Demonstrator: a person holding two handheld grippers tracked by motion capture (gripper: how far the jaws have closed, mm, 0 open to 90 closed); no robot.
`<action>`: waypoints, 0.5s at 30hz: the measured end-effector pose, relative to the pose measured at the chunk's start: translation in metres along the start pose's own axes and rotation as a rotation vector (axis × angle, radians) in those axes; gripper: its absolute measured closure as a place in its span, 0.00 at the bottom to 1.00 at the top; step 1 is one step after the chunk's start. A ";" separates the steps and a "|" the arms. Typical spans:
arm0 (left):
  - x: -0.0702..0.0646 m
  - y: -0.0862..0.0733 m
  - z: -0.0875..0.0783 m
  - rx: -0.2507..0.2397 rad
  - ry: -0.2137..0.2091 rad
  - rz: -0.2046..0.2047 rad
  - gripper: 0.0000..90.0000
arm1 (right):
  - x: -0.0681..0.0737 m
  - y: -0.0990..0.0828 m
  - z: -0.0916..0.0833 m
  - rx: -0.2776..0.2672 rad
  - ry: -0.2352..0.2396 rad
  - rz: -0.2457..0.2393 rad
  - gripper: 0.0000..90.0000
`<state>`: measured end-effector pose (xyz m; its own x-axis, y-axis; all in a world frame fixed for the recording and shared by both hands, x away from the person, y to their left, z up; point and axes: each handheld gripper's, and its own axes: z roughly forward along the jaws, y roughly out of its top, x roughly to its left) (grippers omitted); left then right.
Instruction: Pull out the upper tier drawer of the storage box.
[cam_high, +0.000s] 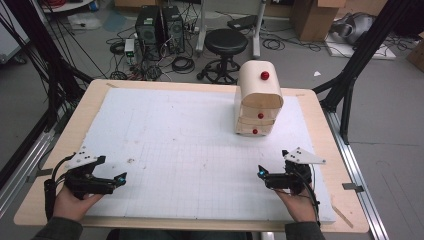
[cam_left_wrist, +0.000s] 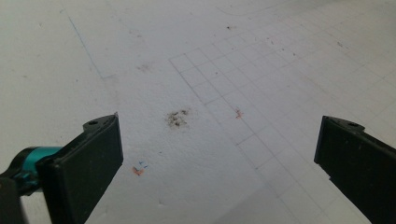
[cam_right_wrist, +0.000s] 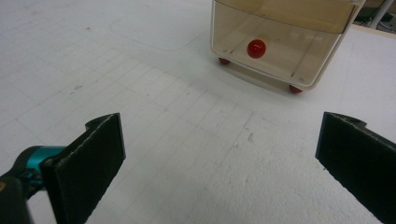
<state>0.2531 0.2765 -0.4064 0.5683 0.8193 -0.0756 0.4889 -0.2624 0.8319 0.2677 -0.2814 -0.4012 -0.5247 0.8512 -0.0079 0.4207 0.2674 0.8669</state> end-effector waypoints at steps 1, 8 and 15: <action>0.000 0.000 0.000 0.001 -0.002 -0.001 0.02 | 0.000 0.000 0.000 0.000 0.002 -0.003 0.00; 0.001 -0.001 -0.001 0.003 0.002 -0.007 0.02 | -0.001 0.001 0.004 0.004 0.011 -0.005 0.00; 0.001 -0.001 -0.003 0.002 0.003 -0.004 0.02 | 0.000 0.002 0.006 0.007 0.014 -0.008 0.00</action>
<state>0.2514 0.2790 -0.4062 0.5645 0.8218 -0.0769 0.4922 -0.2604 0.8306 0.2725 -0.2784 -0.4025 -0.5385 0.8426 -0.0081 0.4213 0.2775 0.8634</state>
